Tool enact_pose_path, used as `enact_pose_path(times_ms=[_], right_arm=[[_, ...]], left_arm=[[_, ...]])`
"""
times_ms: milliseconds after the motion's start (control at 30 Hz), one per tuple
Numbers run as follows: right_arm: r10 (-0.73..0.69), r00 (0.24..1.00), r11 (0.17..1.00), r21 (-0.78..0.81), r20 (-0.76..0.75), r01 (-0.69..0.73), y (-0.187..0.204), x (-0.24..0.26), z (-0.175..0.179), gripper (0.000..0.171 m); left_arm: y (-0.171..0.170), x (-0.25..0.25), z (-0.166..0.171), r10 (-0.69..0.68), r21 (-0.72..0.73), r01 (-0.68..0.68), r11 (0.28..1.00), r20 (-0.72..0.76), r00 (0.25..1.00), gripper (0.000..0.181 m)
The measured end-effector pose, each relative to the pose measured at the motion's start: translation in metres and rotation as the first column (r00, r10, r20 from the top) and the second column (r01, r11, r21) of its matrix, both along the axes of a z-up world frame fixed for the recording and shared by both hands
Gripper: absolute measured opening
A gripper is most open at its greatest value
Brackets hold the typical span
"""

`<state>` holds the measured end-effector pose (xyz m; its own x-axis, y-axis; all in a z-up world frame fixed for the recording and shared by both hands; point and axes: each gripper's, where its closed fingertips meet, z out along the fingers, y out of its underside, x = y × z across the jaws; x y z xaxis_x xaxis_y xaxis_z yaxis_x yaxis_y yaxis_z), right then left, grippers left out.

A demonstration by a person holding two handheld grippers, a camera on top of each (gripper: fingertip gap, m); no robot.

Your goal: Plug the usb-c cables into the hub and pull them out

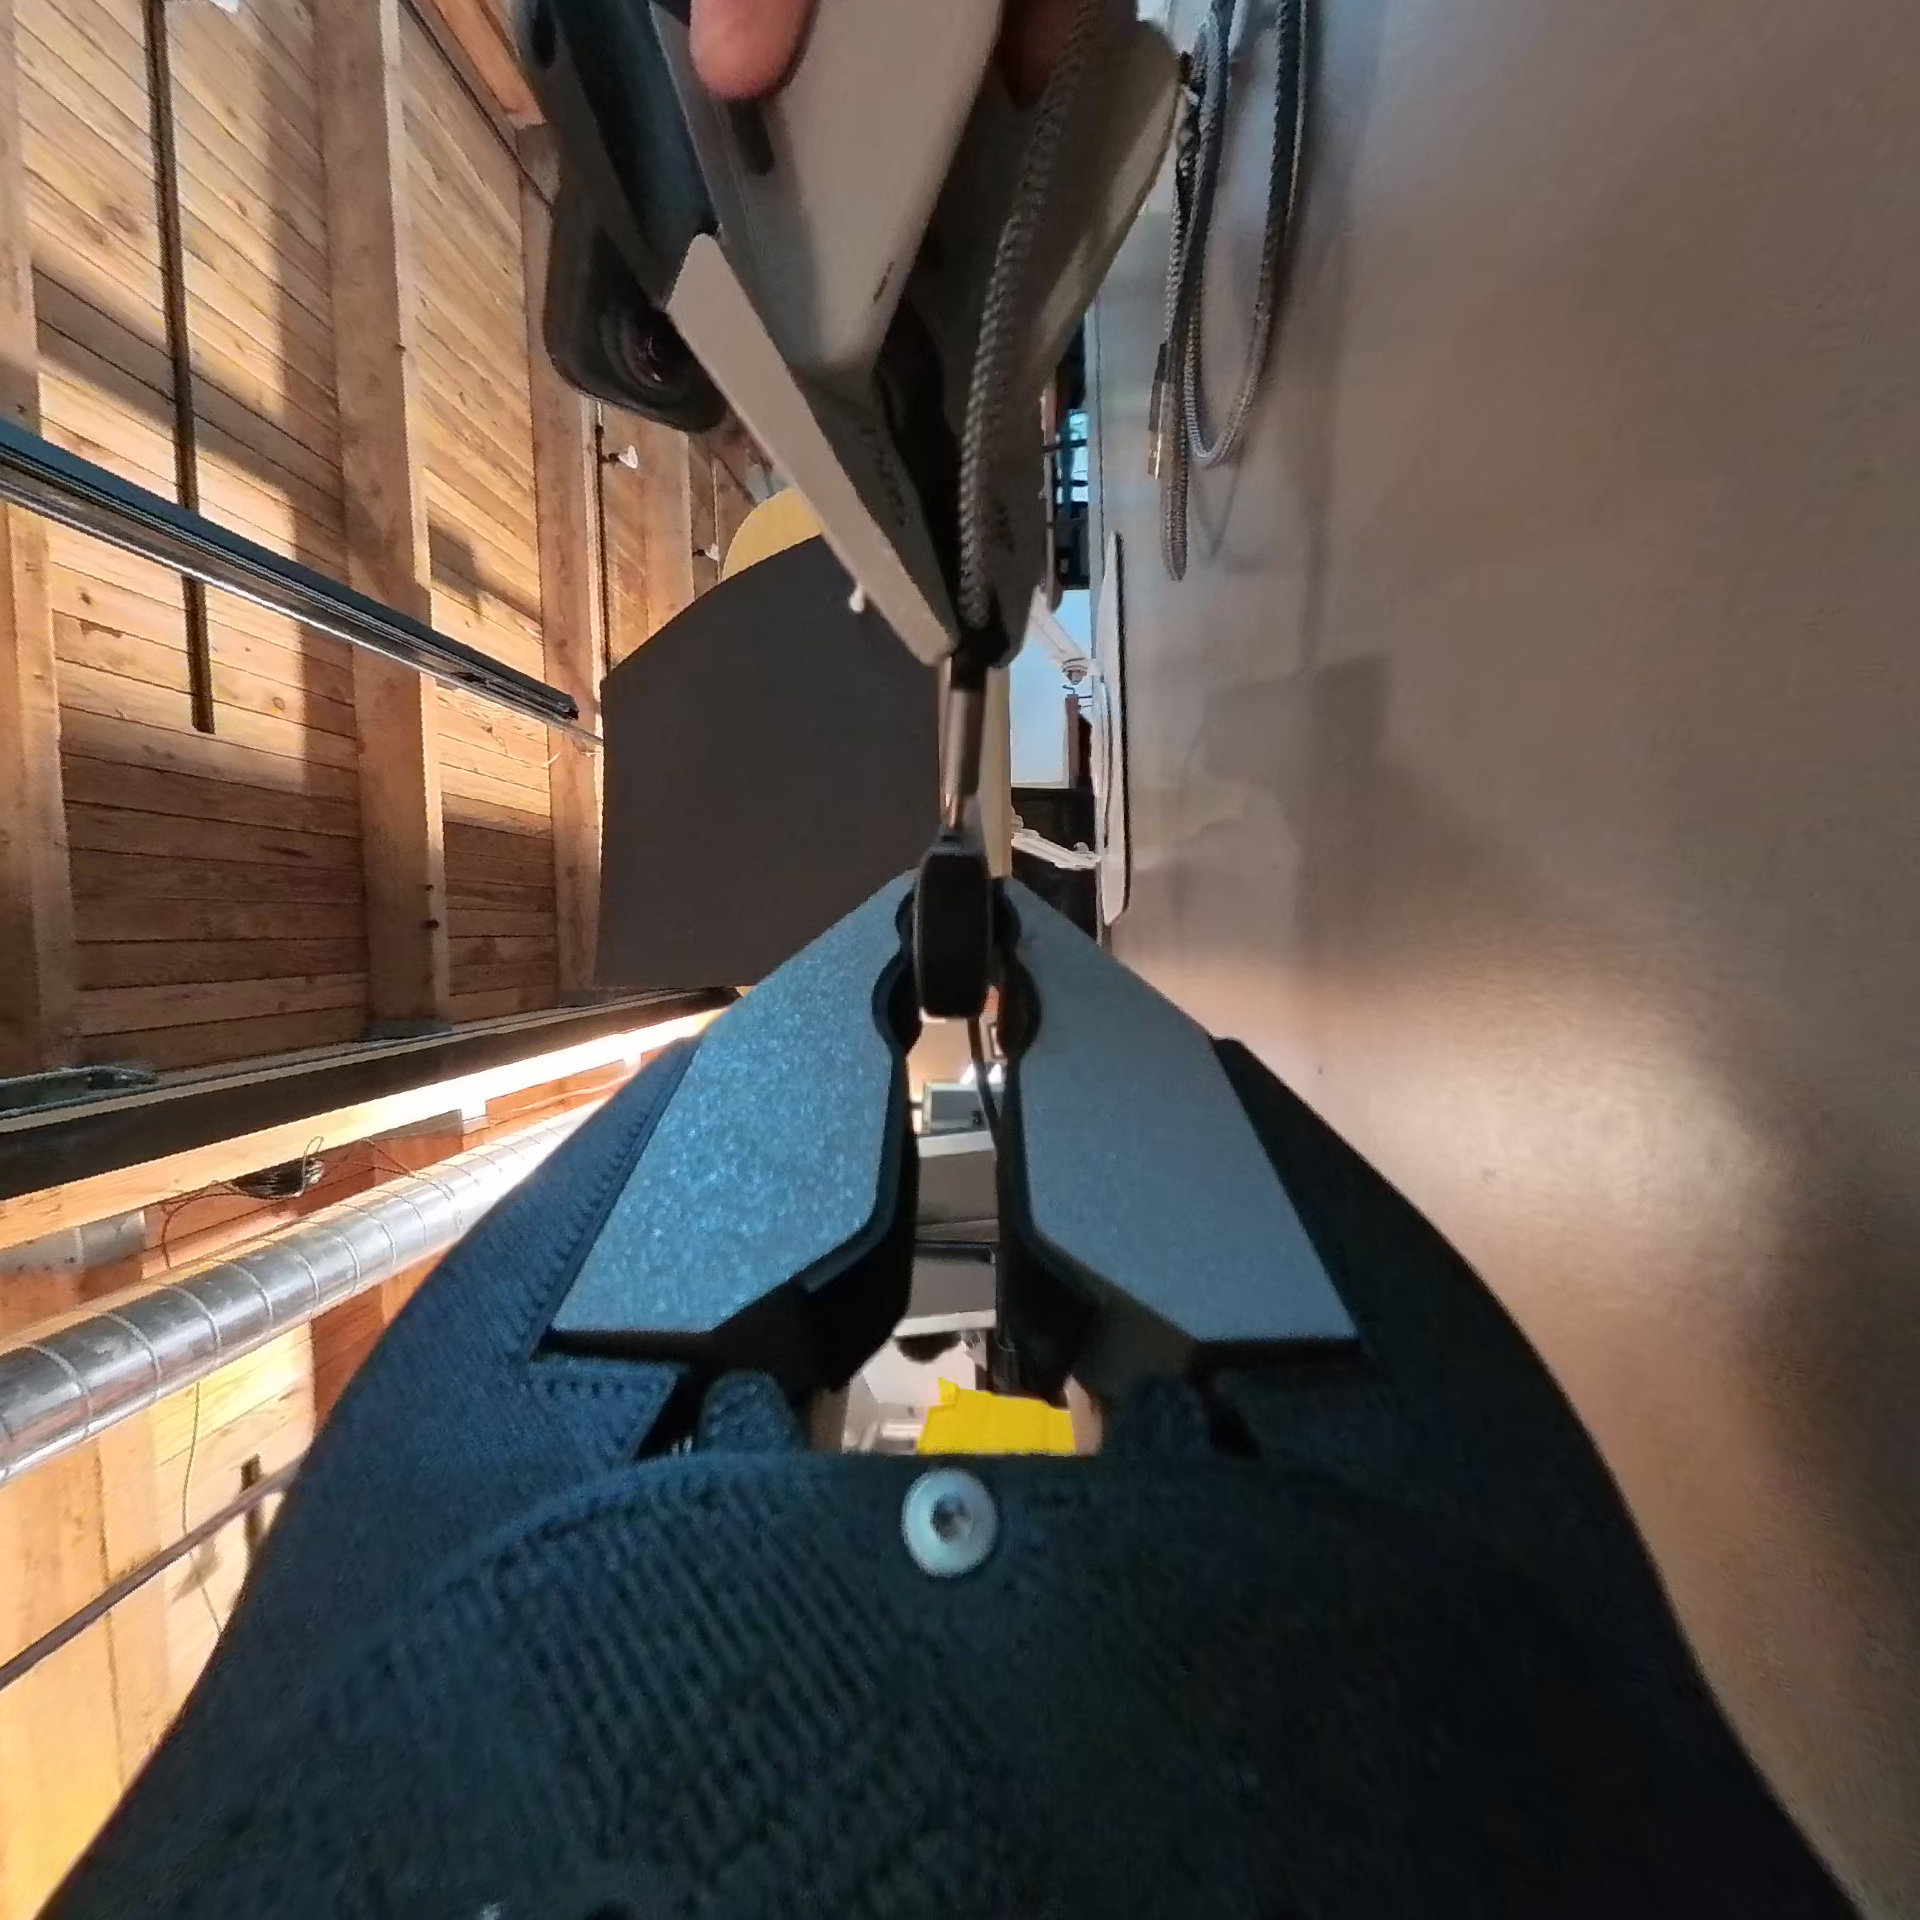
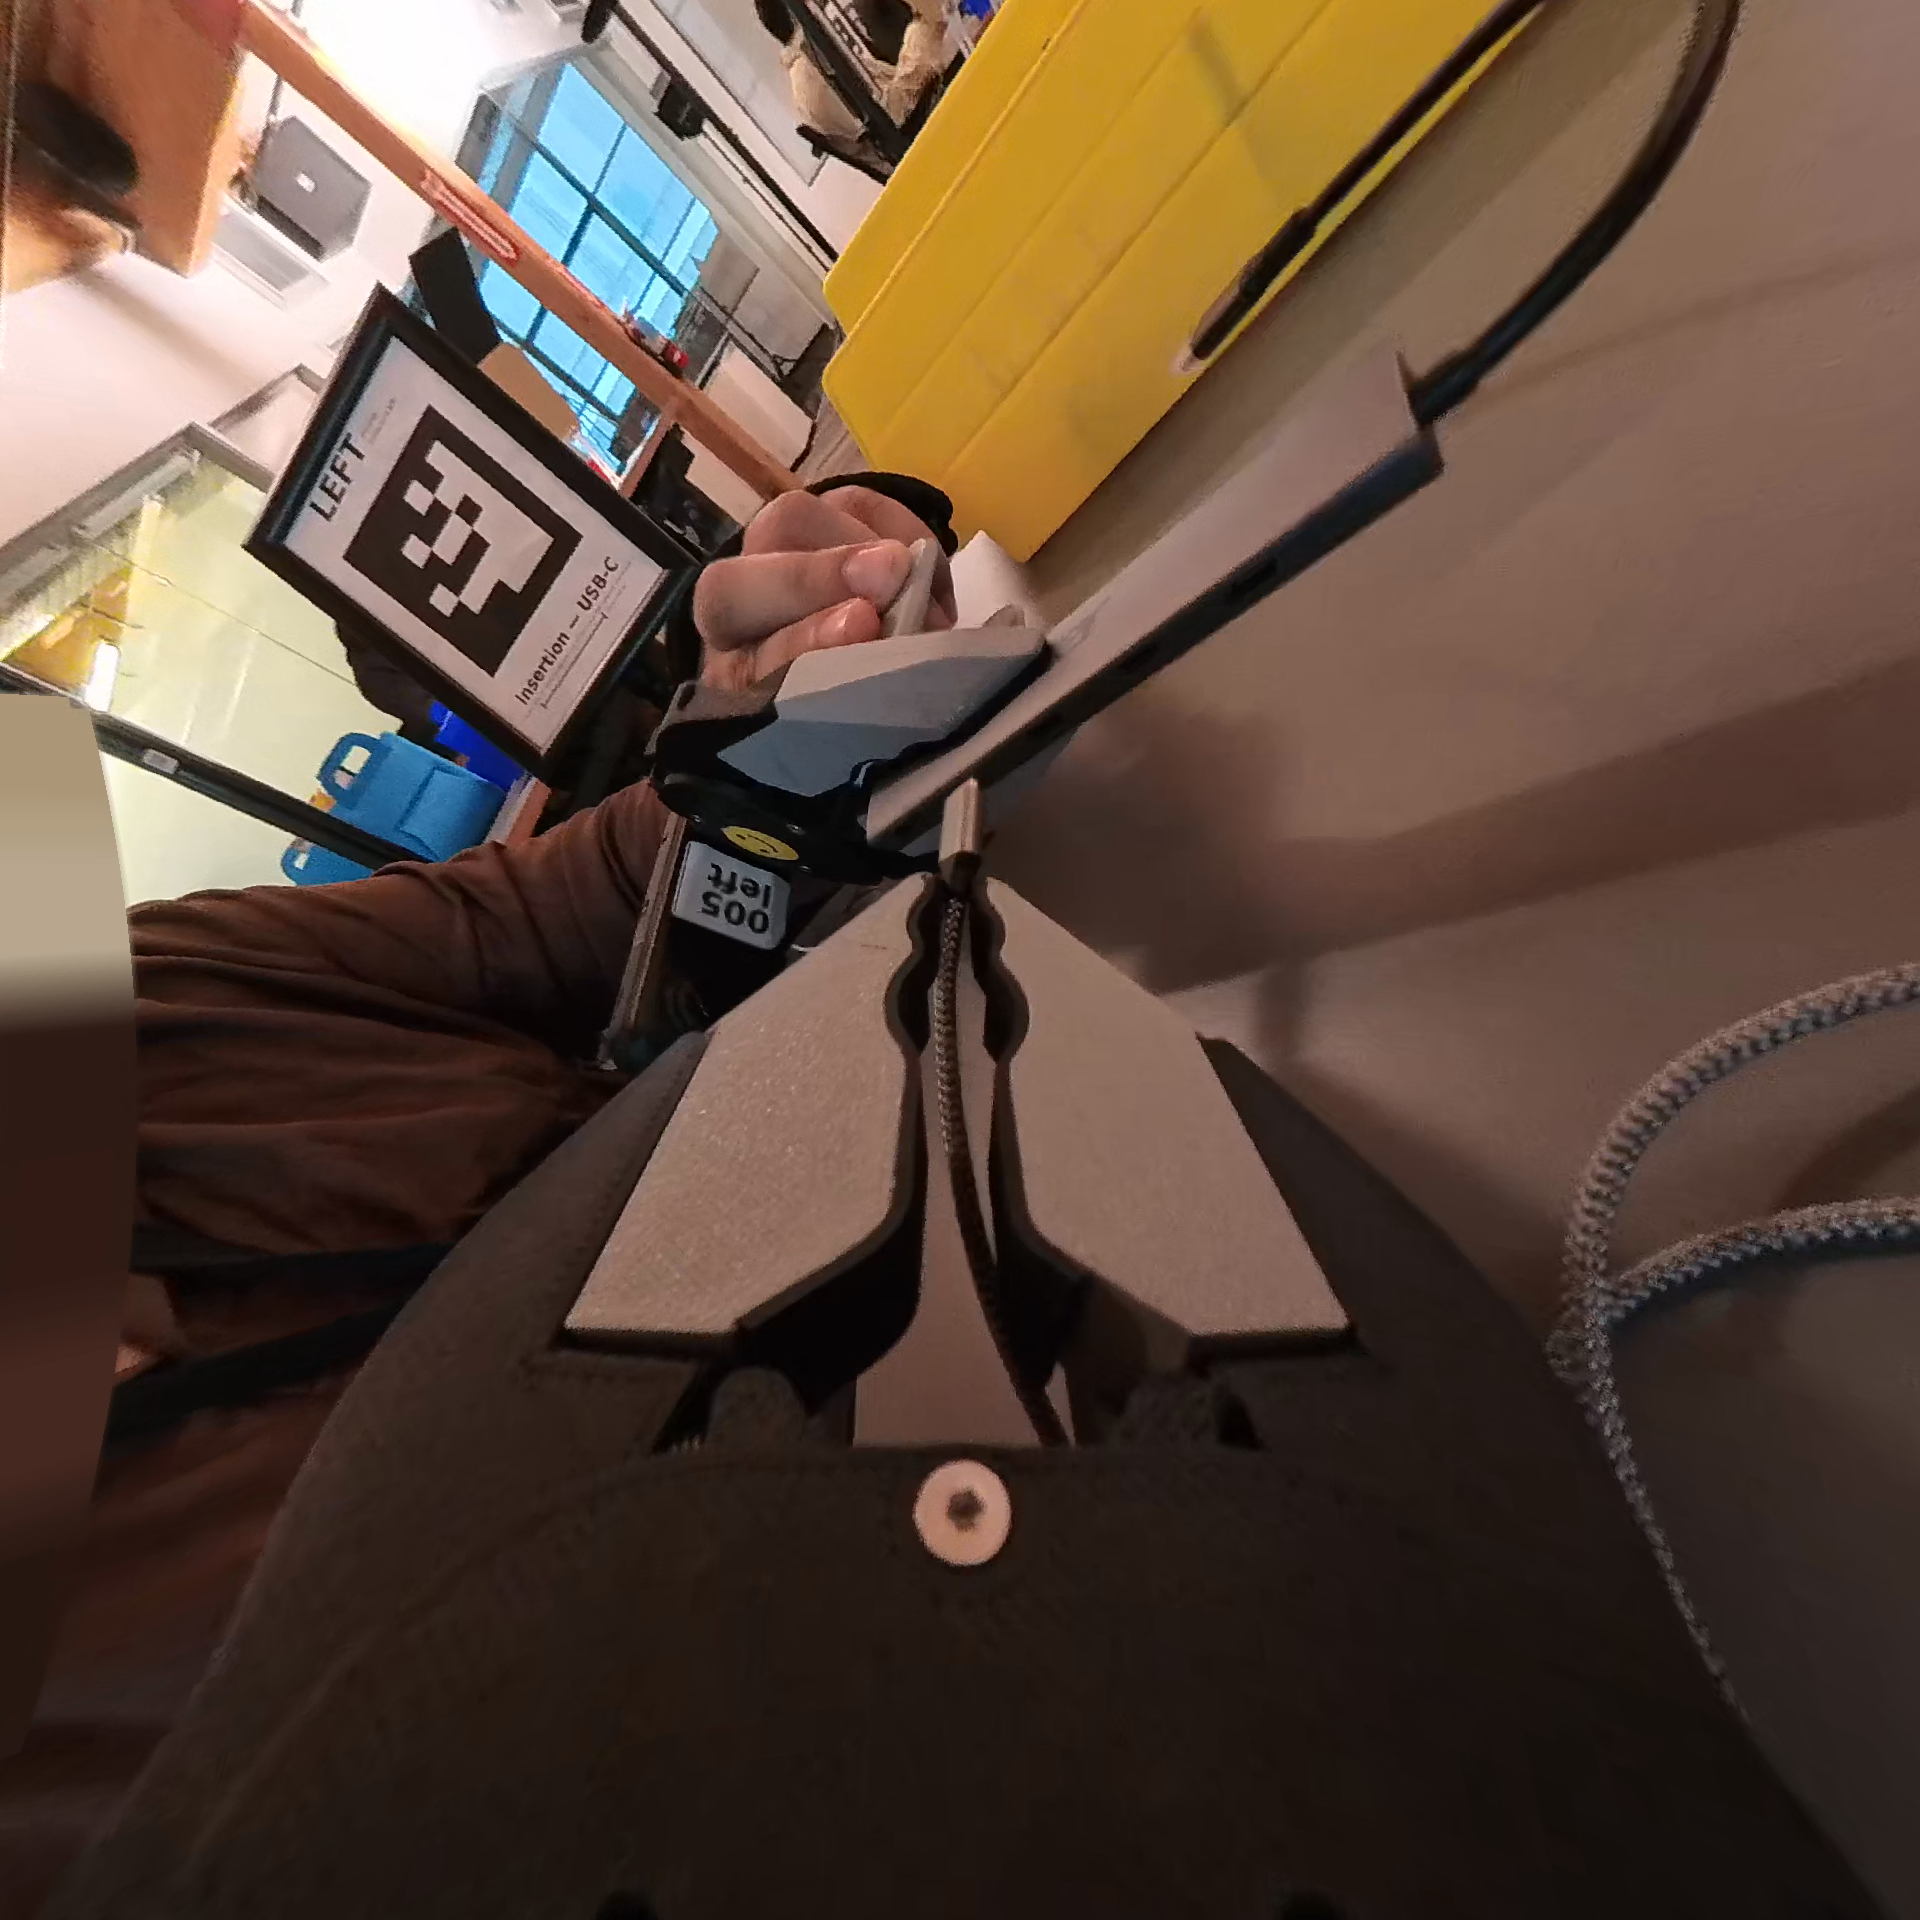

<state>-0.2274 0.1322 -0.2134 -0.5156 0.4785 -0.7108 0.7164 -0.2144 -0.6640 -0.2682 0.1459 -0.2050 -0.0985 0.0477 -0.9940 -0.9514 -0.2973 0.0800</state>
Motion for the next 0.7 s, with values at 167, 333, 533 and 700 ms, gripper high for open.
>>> enact_pose_path(times_ms=[167,333,533,700], right_arm=[[-0.017,1.000,1.000,-0.025,0.021,0.017,0.000,-0.002,0.000,0.002],[-0.099,0.994,0.994,-0.041,0.037,0.100,0.004,-0.010,-0.001,0.001],[-0.198,0.980,0.980,-0.026,0.014,0.198,0.003,-0.019,0.000,0.002],[-0.251,0.968,0.968,-0.017,-0.008,0.251,0.005,-0.024,-0.001,0.001]], left_arm=[[0.000,0.000,-0.002,0.006,-0.009,-0.006,1.000,-0.007,1.000,0.007],[0.001,-0.006,-0.007,0.062,-0.039,-0.061,0.997,0.025,0.998,0.007],[0.000,-0.016,-0.006,0.126,-0.038,-0.123,0.992,0.077,0.989,0.007],[0.000,-0.019,-0.012,0.157,-0.076,-0.150,0.986,0.102,0.982,0.007]])
